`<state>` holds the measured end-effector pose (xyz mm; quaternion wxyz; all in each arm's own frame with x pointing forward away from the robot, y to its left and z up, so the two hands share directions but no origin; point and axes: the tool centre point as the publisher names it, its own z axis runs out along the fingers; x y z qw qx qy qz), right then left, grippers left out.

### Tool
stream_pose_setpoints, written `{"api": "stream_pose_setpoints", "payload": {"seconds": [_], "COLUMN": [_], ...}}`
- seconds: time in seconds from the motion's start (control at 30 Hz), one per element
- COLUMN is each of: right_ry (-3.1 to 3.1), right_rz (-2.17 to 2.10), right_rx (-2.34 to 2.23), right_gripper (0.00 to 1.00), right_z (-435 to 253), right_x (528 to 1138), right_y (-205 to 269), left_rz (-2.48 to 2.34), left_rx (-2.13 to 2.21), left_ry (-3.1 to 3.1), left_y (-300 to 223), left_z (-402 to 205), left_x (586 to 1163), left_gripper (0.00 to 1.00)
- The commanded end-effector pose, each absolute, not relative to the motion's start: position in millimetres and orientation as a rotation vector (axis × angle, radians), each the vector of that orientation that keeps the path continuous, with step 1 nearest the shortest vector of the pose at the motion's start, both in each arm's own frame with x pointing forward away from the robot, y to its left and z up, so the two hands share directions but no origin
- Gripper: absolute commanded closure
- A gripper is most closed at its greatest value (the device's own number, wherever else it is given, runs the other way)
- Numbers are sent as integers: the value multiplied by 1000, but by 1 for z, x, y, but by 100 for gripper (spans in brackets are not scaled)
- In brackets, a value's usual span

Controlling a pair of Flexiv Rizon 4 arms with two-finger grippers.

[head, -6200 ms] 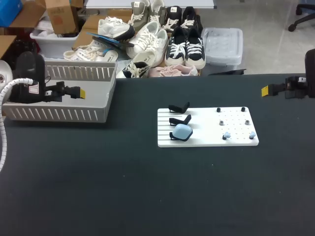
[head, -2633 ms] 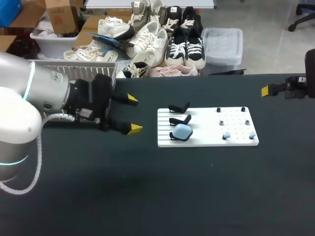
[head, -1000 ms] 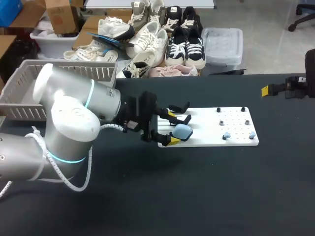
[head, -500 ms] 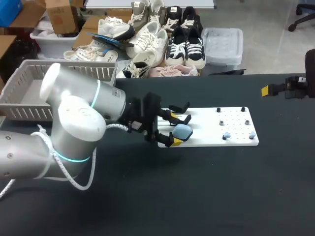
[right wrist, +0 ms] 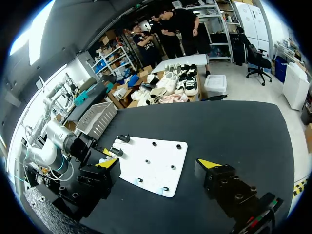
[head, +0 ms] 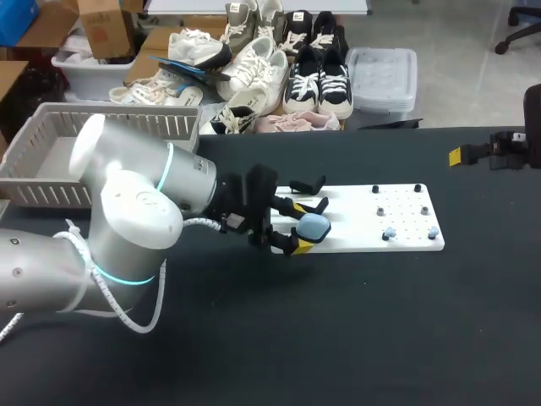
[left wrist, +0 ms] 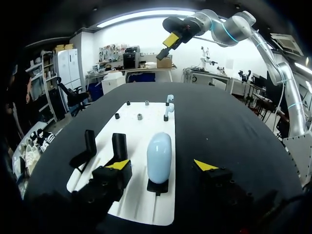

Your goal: Pick up each earbud case from the left stands, insert the matching earbuds, close the lid, and place the case in the box.

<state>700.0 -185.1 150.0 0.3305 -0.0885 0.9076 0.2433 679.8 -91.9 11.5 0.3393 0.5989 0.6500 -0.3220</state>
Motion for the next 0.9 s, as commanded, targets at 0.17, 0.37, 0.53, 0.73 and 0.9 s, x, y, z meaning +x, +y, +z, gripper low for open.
{"api": "stream_pose_setpoints", "payload": {"seconds": [0.17,0.37,0.53,0.73,0.9], "right_ry": [2373,2373,2373,2373,2373], "right_rz": [636,636,636,636,636], "right_rx": [-231,-231,-231,-231,-231], "right_gripper": [0,0,0,0,0], "right_z": [150,150,150,150,150], "right_x": [700,700,700,700,700], "right_y": [-185,-185,-185,-185,-185], "left_rz": [-845,-854,-858,-863,-866], "left_rx": [1547,1539,1535,1528,1523], "left_ry": [1698,1704,1706,1708,1713], "left_y": [-97,-97,-97,-97,-96], "left_z": [11,10,11,11,11], "left_x": [682,684,684,685,687], "left_gripper": [18,26,35,49,52]}}
